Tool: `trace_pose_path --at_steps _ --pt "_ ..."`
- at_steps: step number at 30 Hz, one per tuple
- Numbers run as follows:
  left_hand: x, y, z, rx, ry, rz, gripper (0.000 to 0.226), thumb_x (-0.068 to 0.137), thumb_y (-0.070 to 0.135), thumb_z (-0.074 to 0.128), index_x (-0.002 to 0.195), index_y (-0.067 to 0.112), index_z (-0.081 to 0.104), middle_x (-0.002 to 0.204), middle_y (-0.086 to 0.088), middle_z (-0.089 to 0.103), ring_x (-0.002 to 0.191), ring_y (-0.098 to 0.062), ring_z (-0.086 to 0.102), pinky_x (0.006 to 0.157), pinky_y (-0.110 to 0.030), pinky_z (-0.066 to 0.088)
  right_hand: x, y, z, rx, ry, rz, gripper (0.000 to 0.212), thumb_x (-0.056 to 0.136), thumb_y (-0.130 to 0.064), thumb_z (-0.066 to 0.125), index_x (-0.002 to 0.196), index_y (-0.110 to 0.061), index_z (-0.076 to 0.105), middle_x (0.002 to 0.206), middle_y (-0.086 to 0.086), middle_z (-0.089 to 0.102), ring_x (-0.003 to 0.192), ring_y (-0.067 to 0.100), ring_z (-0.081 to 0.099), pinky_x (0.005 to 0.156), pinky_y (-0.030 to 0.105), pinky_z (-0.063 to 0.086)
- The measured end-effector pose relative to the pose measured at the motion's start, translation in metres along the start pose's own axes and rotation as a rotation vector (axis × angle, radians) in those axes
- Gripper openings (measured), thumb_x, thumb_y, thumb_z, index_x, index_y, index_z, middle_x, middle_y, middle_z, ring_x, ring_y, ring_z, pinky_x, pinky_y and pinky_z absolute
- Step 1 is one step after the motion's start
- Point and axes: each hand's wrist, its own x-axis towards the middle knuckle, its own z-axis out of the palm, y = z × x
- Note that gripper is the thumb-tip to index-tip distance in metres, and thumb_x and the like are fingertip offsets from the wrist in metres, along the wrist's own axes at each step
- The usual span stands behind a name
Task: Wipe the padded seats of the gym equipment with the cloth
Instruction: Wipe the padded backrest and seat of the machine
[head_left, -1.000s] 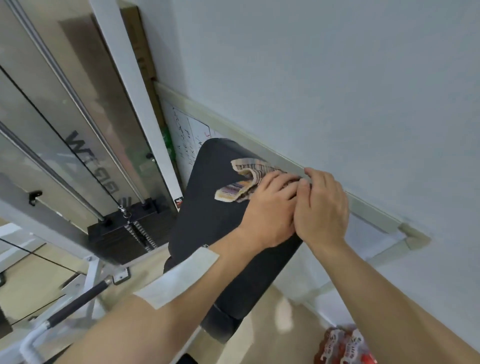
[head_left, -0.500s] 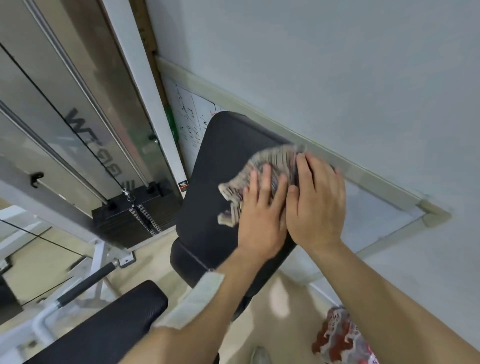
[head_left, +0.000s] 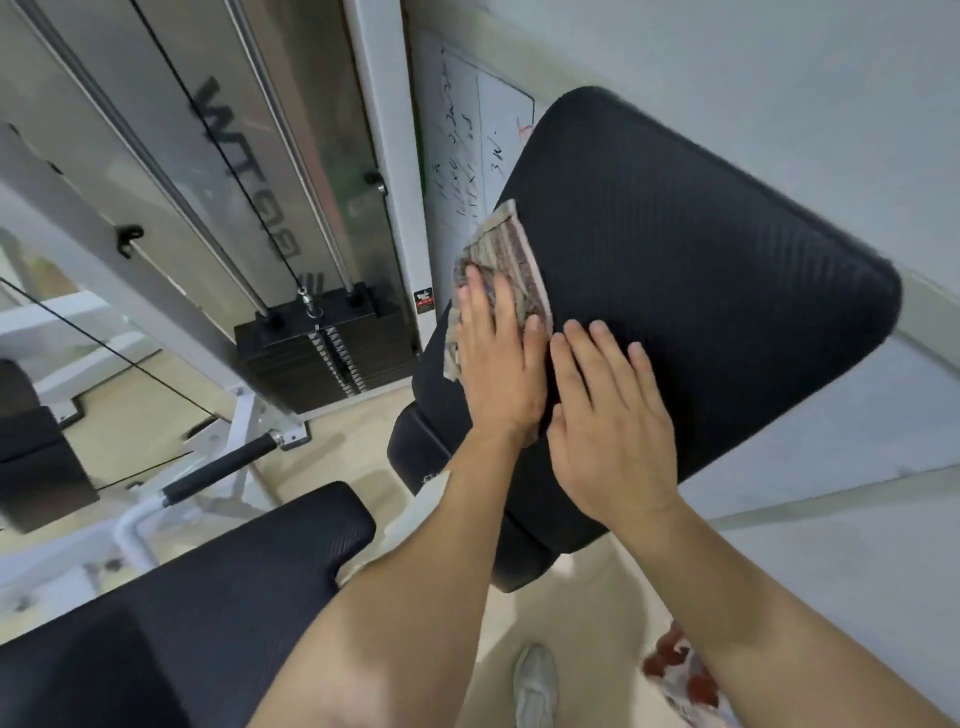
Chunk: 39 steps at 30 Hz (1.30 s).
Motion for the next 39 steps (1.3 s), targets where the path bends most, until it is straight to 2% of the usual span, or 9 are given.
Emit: trace_pose_path --at_steps 5,8,11,17,23,31,34,37,39 --pt "-0.051 -0.099 -0.007 -0.049 -0.022 -0.282 0.058 0.107 0.037 0.031 0.160 0.021 0.014 0.170 0.001 0.004 0.154 -0.017 0.013 0.122 -0.038 0.025 -0.008 -0.035 0.048 -0.012 -0.147 -0.163 0.059 0.090 -0.020 0.040 0.147 -0.005 0.044 0.153 0.013 0.044 0.147 0.029 0.032 0.124 0.046 0.016" --pt "-0.050 -0.117 -0.016 -0.037 0.063 -0.287 0.045 0.106 0.025 0.036 0.151 0.027 0.040 0.153 0.006 0.046 0.132 -0.015 0.050 0.097 -0.025 0.040 -0.013 -0.053 0.067 0.017 -0.199 -0.219 0.059 0.089 -0.019 0.042 0.146 -0.006 0.046 0.151 0.012 0.047 0.147 0.028 0.034 0.124 0.045 0.017" --pt "-0.015 -0.134 -0.035 -0.167 0.264 -0.385 0.038 0.104 0.015 0.041 0.137 0.020 0.058 0.125 0.008 0.067 0.108 -0.005 0.058 0.090 -0.013 0.037 -0.010 -0.064 0.082 0.070 -0.211 -0.226 0.056 0.088 -0.017 0.047 0.143 -0.006 0.051 0.147 0.012 0.052 0.144 0.028 0.038 0.123 0.045 0.021" --pt "-0.014 -0.212 -0.007 -0.444 -0.118 -0.596 0.031 0.094 0.034 0.045 0.106 0.033 0.073 0.110 0.010 0.074 0.110 -0.014 0.065 0.104 -0.040 0.046 -0.010 -0.084 0.127 0.142 -0.167 -0.250 0.044 0.086 -0.013 0.048 0.127 -0.007 0.063 0.132 0.011 0.062 0.137 0.030 0.047 0.122 0.046 0.024" --pt "-0.037 -0.242 0.012 -0.485 0.063 -0.620 0.030 0.104 0.028 0.037 0.087 0.018 0.060 0.085 0.007 0.064 0.082 -0.010 0.055 0.082 -0.032 0.043 -0.029 -0.101 0.157 0.240 -0.089 -0.317 0.037 0.090 -0.012 0.046 0.118 -0.006 0.068 0.123 0.011 0.067 0.130 0.031 0.055 0.118 0.047 0.032" --pt "-0.040 -0.264 0.009 -0.652 -0.019 -0.817 0.033 0.097 0.031 0.046 0.071 0.022 0.064 0.075 0.004 0.062 0.072 -0.012 0.053 0.078 -0.034 0.042 -0.050 -0.102 0.172 0.298 -0.209 -0.391 0.037 0.085 -0.015 0.049 0.115 -0.006 0.068 0.114 0.009 0.069 0.121 0.029 0.060 0.113 0.046 0.039" --pt "-0.033 -0.256 0.003 -0.716 -0.093 -0.662 0.027 0.099 0.027 0.049 0.082 0.021 0.069 0.083 0.007 0.069 0.079 -0.004 0.061 0.085 -0.025 0.047 -0.059 -0.106 0.171 0.298 -0.199 -0.414 0.036 0.083 -0.014 0.051 0.114 -0.006 0.069 0.110 0.008 0.069 0.116 0.028 0.062 0.112 0.046 0.041" --pt "-0.036 -0.254 0.007 -0.675 -0.072 -0.521 0.028 0.092 0.030 0.054 0.106 0.021 0.076 0.113 0.005 0.074 0.113 -0.014 0.064 0.105 -0.032 0.043 -0.066 -0.111 0.177 0.321 -0.189 -0.440 0.034 0.084 -0.012 0.052 0.113 -0.008 0.069 0.108 0.007 0.069 0.114 0.027 0.063 0.111 0.044 0.042" --pt "-0.042 -0.257 0.011 -0.672 -0.048 -0.501 0.023 0.097 0.024 0.053 0.101 0.018 0.075 0.105 0.010 0.073 0.103 -0.007 0.064 0.098 -0.027 0.045 -0.067 -0.117 0.182 0.327 -0.195 -0.448 0.034 0.084 -0.012 0.052 0.114 -0.008 0.068 0.109 0.006 0.069 0.114 0.028 0.062 0.111 0.045 0.042"
